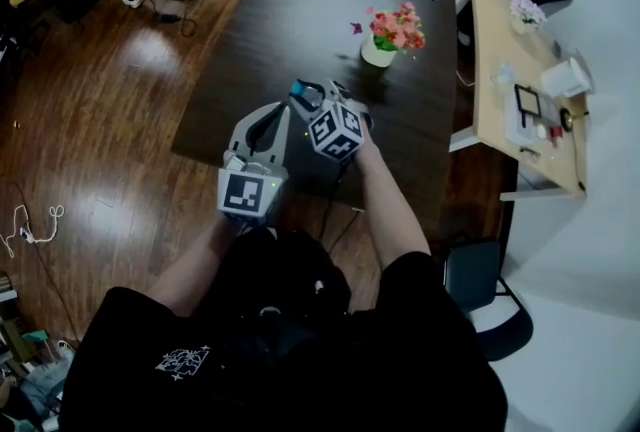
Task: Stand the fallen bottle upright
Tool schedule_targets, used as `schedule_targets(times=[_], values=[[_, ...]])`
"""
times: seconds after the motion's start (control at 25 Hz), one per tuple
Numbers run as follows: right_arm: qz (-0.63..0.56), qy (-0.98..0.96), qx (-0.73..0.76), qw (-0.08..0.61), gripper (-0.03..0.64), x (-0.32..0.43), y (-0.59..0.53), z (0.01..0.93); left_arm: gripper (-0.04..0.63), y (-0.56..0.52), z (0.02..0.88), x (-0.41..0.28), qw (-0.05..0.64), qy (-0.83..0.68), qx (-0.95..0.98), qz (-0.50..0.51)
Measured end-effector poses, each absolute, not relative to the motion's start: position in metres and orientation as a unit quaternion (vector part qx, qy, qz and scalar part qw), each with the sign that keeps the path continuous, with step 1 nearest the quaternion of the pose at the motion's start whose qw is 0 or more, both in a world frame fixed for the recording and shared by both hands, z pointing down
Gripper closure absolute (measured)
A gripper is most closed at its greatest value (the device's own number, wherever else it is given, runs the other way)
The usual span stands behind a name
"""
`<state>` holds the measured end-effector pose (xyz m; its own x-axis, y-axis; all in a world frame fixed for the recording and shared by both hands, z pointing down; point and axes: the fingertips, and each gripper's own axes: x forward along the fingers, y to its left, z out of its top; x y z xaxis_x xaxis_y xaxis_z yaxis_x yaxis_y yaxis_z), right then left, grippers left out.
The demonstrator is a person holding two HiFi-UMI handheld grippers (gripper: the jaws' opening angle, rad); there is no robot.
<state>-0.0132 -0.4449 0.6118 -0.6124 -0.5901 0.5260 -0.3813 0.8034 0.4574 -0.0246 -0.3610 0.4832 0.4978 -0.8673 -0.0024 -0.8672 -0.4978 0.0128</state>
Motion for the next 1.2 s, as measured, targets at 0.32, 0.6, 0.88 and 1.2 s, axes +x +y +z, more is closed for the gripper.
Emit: schedule_targets(times=[0.32,0.6,0.88,1.2], values=[[0.003,-0.896,0.424,0.132,0.457,0.048,-0.462,0.545,0.597,-0.359,0.464,-0.007,0.006,-0.496,0.868,0.002],[0.057,-0.874,0.481,0.040,0.456,0.083,-0.466,0.536,0.597,-0.355,0.458,0.004,0.006,-0.495,0.869,0.000],[0.047,-0.862,0.504,0.013,0.453,0.098,-0.449,0.546,0.597,-0.348,0.472,0.010,0.011,-0.494,0.869,0.004],[0.049,-0.861,0.505,0.034,0.422,0.098,-0.437,0.546,0.597,-0.347,0.465,0.019,0.020,-0.485,0.875,0.004]])
